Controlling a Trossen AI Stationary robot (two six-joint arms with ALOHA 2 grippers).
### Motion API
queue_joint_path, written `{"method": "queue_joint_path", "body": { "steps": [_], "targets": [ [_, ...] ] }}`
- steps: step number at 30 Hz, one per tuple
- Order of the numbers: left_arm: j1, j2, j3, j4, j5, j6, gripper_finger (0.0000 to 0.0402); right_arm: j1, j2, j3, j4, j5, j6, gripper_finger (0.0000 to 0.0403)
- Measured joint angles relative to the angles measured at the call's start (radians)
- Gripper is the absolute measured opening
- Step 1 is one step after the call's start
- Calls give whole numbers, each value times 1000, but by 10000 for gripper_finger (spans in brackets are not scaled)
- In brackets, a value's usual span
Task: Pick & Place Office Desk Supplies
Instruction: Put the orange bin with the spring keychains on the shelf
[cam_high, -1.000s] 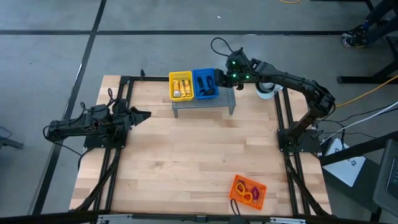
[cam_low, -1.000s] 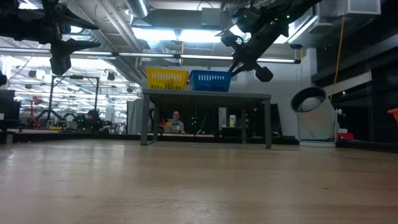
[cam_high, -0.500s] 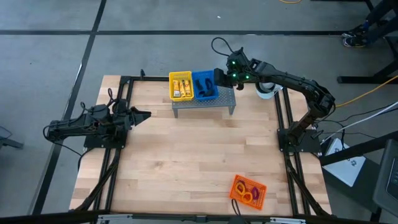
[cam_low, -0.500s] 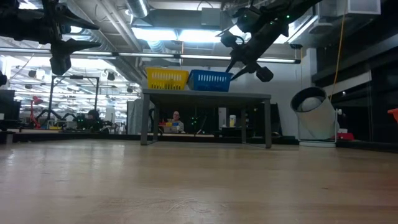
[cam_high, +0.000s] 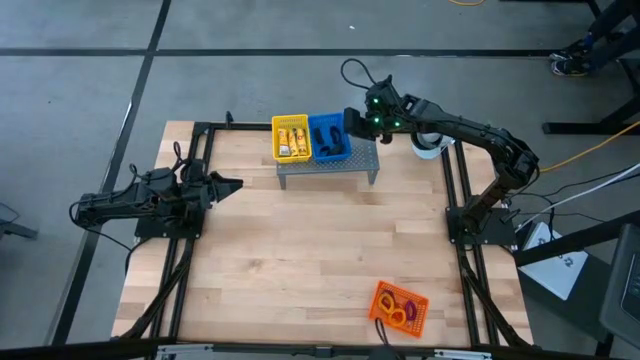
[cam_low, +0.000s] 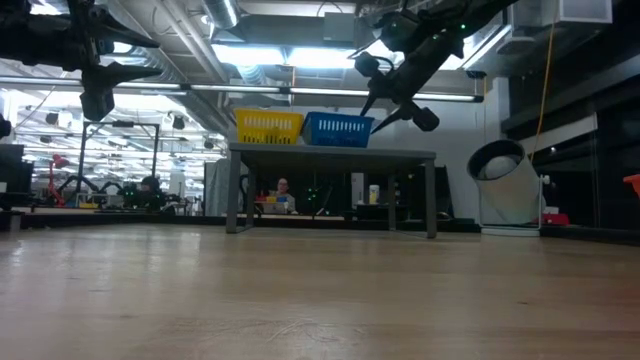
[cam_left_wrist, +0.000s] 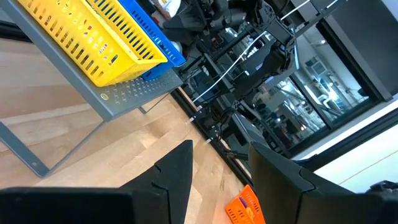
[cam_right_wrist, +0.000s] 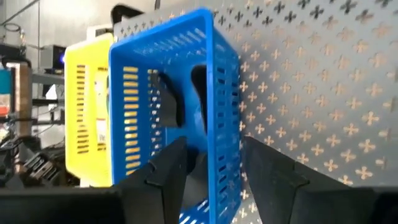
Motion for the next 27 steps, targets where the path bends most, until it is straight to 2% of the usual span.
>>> {"method": "queue_joint_path", "body": {
  "steps": [6,13,17,20,24,27],
  "targets": [
    [0,0,0,-12,0,2,155,-30,-16,34,60,36,-54,157],
    [0,0,0,-31,0,-1,155,-10,-52,217,47,30,-251,158],
    [0,0,0,-31,2,2,155,73,-58,388,-145,31,-339,158],
    [0,0,0,-29,49,12,155,195,-57,480,-360,119,-425,158],
    [0,10,0,-31,142,84,155,365,-56,512,-632,252,-419,158],
    [0,38,0,-34,182,134,155,473,-53,501,-767,270,-339,158]
  ]
}}
